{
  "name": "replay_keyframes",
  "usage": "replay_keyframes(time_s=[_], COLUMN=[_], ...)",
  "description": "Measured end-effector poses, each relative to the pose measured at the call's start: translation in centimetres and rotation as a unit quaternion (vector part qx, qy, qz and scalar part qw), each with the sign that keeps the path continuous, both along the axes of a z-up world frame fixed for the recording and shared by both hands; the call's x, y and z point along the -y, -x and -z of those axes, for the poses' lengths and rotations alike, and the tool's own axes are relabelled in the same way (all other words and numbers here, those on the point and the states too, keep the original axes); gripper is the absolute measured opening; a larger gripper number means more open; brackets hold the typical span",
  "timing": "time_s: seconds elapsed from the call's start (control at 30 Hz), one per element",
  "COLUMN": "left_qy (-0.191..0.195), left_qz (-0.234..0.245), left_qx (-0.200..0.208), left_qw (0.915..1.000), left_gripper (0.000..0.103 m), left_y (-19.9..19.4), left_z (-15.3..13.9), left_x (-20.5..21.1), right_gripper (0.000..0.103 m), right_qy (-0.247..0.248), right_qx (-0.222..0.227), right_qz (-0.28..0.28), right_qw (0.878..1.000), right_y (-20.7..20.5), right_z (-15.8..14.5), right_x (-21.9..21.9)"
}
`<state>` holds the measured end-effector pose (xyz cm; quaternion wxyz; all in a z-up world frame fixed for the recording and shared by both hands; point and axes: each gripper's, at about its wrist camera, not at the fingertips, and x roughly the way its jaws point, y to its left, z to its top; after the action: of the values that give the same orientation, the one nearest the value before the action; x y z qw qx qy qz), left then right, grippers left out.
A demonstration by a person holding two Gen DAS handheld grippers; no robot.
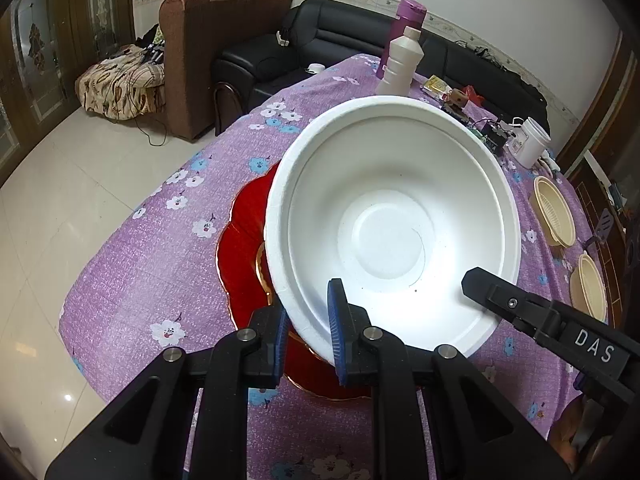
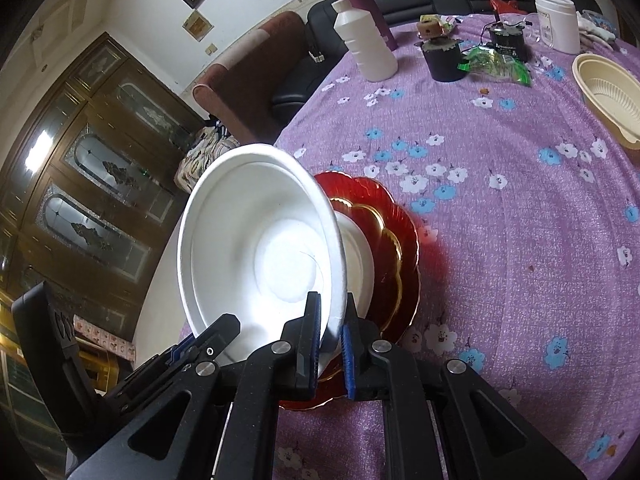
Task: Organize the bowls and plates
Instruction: 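Carry the second white bowl with both grippers over the stacked plates, then lower the second white bowl with both grippers toward the first white bowl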
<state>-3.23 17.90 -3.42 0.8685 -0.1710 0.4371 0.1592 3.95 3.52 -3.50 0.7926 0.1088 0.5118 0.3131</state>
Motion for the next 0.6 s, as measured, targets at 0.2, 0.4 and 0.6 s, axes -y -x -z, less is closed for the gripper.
replay_keyframes(time_s=[0.2, 0.4, 0.6], left_qy=[0.002, 0.000, 0.001], left_qz=[0.001, -0.001, -0.004], left_qx=[-0.003, -0.008, -0.012], left_qw=[1.0000, 1.0000, 0.9999], left_gripper=[0.017, 0.017, 0.017], left_y=[-0.01, -0.30, -0.46], left_z=[0.10, 0.39, 0.63], left_x=[-0.42, -0.45, -0.50], right_gripper=[0.010, 0.011, 0.012], right_qy=[0.003, 0.004, 0.003], right_qx=[-0.002, -0.008, -0.011], right_qz=[-0.001, -0.003, -0.003], right_qw=[1.000, 1.000, 1.000], right_y=[-0.12, -0.53, -0.75], right_z=[0.05, 0.38, 0.72], right_x=[-0.26, -0.51, -0.70])
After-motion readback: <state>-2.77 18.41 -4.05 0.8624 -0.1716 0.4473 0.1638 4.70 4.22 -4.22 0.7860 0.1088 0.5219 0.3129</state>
